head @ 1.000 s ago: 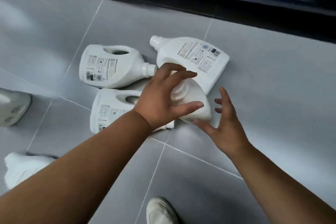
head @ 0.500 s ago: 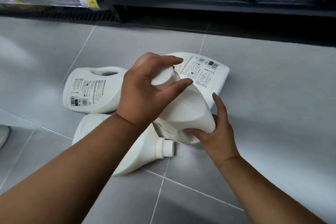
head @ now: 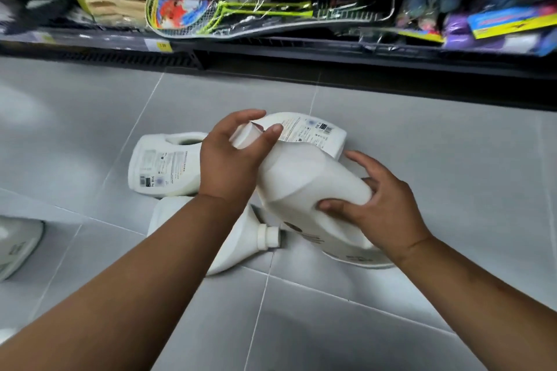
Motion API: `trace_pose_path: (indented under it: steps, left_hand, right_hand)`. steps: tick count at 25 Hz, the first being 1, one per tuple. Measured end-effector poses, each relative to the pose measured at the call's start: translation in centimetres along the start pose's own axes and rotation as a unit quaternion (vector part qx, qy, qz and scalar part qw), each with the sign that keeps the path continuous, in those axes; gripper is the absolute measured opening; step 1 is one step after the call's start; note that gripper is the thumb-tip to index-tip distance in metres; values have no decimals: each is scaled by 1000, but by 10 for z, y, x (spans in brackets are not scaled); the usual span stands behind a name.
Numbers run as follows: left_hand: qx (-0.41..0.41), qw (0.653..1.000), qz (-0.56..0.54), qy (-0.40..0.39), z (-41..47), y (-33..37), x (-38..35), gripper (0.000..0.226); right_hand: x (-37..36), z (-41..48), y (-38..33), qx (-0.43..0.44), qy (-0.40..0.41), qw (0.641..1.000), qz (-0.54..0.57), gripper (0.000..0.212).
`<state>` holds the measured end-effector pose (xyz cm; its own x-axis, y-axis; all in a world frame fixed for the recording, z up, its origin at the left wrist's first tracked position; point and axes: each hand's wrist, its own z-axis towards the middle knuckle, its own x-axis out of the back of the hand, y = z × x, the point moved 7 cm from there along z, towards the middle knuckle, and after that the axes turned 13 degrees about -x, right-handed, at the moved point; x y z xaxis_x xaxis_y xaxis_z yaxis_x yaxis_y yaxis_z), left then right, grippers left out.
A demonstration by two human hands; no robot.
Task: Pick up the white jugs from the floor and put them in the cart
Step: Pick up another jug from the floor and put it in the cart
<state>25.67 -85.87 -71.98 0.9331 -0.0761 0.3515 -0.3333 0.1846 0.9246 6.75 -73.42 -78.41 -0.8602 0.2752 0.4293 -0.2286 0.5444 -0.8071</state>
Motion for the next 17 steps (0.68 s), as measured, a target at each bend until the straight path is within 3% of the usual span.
trace_pose_path:
  steps: [3,11,14,17]
  left_hand:
    - [14,999,-40,-26,-9,91,1,23]
    - [-21,982,-134,-134,-42,435,11,23]
    - [-26,969,-148,-197,-65,555,4,20]
    - [-47,948,-156,-273,-94,651,-32,20]
  right_hand:
    - [76,-59,-55,-10,9,1000,-22,87]
    - [320,-273,-252,-17,112,994,-6,51]
    - [404,-355,-307,-27,157,987,-4,62]
    - [486,-425,-322,-41,209,976,45,54]
